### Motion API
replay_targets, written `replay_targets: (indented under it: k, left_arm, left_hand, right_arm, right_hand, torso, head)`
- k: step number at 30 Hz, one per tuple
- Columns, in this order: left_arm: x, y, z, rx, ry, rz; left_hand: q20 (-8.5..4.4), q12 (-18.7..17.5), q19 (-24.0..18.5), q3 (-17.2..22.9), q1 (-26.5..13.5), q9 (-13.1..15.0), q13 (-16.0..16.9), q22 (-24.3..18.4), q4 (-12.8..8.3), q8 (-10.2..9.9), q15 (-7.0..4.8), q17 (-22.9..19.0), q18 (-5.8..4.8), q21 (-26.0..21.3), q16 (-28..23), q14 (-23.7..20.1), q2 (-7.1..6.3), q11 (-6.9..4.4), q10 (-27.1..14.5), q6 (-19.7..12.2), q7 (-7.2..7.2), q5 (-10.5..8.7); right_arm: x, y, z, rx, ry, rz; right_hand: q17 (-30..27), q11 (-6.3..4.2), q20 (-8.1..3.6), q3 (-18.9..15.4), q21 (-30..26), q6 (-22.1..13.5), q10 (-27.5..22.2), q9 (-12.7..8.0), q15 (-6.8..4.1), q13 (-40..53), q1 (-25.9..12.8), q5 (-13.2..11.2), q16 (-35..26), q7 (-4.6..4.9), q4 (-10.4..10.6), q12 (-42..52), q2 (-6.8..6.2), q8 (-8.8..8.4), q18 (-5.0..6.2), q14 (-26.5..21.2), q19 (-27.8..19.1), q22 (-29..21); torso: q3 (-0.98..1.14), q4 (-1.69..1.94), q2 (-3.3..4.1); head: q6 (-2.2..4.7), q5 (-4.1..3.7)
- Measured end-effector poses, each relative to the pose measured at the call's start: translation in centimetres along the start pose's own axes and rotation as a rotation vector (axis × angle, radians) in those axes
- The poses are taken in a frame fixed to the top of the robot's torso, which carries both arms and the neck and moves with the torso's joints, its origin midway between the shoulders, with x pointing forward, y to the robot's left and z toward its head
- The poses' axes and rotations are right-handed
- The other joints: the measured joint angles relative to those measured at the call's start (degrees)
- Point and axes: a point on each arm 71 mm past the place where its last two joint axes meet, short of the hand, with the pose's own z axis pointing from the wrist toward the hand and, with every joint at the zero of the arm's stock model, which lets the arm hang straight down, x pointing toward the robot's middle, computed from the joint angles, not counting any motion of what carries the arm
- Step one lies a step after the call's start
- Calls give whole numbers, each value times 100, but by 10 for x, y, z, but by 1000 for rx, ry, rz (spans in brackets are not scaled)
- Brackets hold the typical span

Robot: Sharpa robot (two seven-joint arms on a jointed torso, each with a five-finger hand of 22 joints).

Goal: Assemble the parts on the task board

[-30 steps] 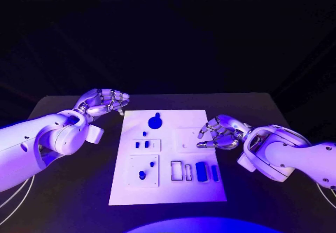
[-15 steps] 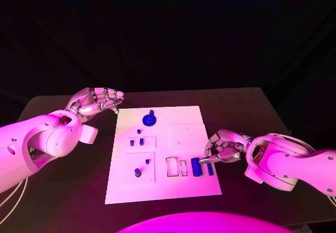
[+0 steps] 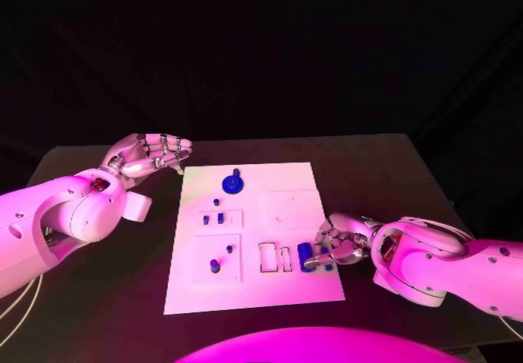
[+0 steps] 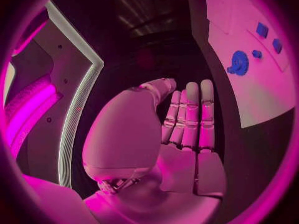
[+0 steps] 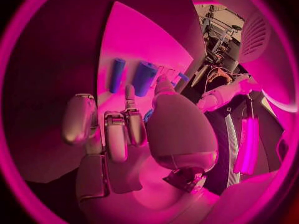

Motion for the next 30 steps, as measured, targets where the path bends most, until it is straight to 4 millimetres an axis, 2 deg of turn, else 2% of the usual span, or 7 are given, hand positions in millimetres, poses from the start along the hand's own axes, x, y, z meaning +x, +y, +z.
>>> replay_targets:
  k: [14,15,18,20,21,25,30]
  left_arm:
    - [0,0,0,-1,-1,-1]
    - [-1,0,0,-1,-1,-1]
    - [-1,0,0,-1,-1,-1]
    - [-1,0,0,-1,0,-2]
    - [-1,0,0,-1,0,-2]
    - [-1,0,0,-2,0,-2]
    - [-1,0,0,-2,1,-2]
  left_hand:
    - [0,0,0,0,0,0,0,0,0,0,0,0,0,0,0,0,0,0,0,0,0,0]
    - [0,0,0,0,0,0,0,1,0,0,0,-1,0,0,0,0,0,0,0,0,0,0]
    - [0,0,0,0,0,1,0,1,0,0,0,-1,0,0,0,0,0,0,0,0,0,0]
    - [0,0,0,0,0,1,0,1,0,0,0,-1,0,0,0,0,0,0,0,0,0,0]
    - [0,0,0,0,0,1,0,1,0,0,0,-1,0,0,0,0,0,0,0,0,0,0]
    - [0,0,0,0,0,1,0,1,0,0,0,-1,0,0,0,0,0,0,0,0,0,0]
    - [21,23,21,-15,0,-10,-9,-13,-15,0,0,-1,0,-37,0,0,0,0,0,0,0,0]
  right_arm:
    - [12,7,13,14,6,-52]
    - [12,7,14,14,5,-54]
    - [14,8,16,17,0,-59]
    - [14,9,17,19,-4,-61]
    - [15,9,18,20,-6,-62]
    - [16,10,19,25,-16,-60]
    - [17,12,18,20,-28,-46]
  right_hand:
    - [-1,-20,0,0,28,71,20,89,0,-1,-260,0,0,-42,0,0,0,178,1,0,0,-1]
    - [-1,-20,0,1,28,84,20,481,0,-1,-350,12,0,-39,-1,0,-1,179,1,0,0,-1]
    - [-1,-22,0,1,28,85,22,1125,0,-1,-412,73,0,-40,-1,0,50,181,1,0,0,-1]
    - [-1,-40,0,45,28,86,40,1425,-19,-2,-461,101,-1,-41,5,0,99,233,1,-20,-1,-1]
    - [-1,-46,0,86,28,95,46,1605,-32,-2,-459,178,0,-49,-2,0,100,245,1,-8,-1,-1]
    - [-2,-103,-35,190,115,129,103,1638,-52,-2,-272,833,28,-83,-16,0,264,334,1,-11,8,-1]
    - [-2,-131,-64,435,201,82,134,1633,-81,-2,123,1754,29,-143,-16,-1,198,353,1,1,19,-2]
  torso:
    - [5,-3,3]
    - [5,-3,3]
    - [5,-2,4]
    - [5,-2,5]
    - [5,-1,5]
    - [3,0,5]
    - [1,0,3]
  head:
    - [-10,12]
    - [-10,14]
    - [-12,16]
    - [-12,16]
    - [-12,16]
    - [-8,16]
    - [2,21]
